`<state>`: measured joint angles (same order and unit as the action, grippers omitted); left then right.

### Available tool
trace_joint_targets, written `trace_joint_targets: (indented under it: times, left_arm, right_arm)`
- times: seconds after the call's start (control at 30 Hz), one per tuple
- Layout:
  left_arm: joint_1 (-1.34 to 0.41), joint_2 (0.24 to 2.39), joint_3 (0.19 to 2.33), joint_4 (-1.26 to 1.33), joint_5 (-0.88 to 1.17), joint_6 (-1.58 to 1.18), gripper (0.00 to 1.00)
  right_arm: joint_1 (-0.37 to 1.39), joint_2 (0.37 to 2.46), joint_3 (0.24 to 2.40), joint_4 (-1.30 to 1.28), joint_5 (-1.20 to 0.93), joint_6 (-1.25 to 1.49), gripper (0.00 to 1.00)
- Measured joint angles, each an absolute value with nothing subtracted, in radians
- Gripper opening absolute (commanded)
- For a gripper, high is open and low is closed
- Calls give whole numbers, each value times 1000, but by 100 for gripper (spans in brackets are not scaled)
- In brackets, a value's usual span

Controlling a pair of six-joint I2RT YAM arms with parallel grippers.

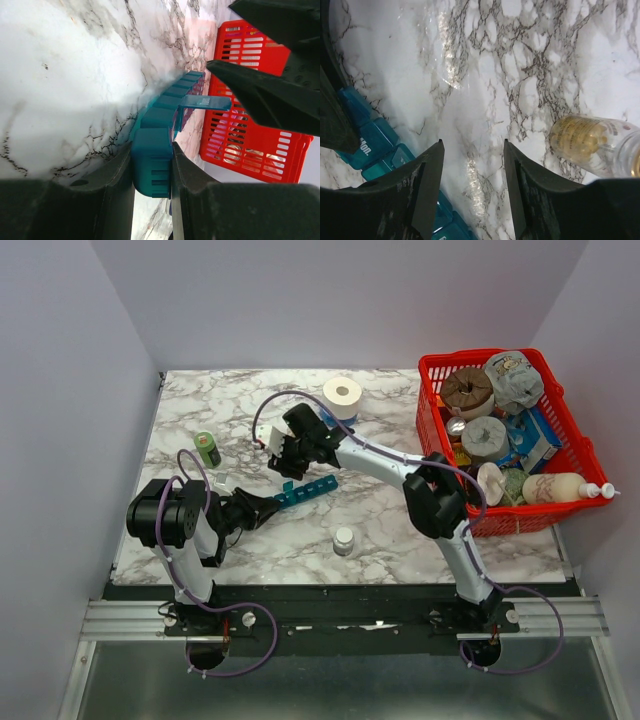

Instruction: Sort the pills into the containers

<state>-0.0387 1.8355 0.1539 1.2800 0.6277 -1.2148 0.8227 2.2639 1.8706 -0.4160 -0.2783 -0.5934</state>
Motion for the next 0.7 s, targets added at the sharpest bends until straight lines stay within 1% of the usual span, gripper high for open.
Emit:
trace_joint_targets:
  times: [0.2, 0.3, 0.47, 0.7]
  left_arm:
    - [-39, 1835, 154, 1280, 628, -1215, 0]
    - [-39, 1835, 154, 1280, 628, -1215, 0]
    - [-39, 1835, 154, 1280, 628, -1215, 0]
    - [-39, 1835, 154, 1280, 628, -1215, 0]
  right_arm:
    - [816, 2222, 1880, -417, -310, -571, 61]
    - [816, 2183, 1869, -425, -363, -574, 62]
    - [811, 2122, 1830, -487, -448, -631, 68]
    - [811, 2141, 1829, -581, -475, -692, 68]
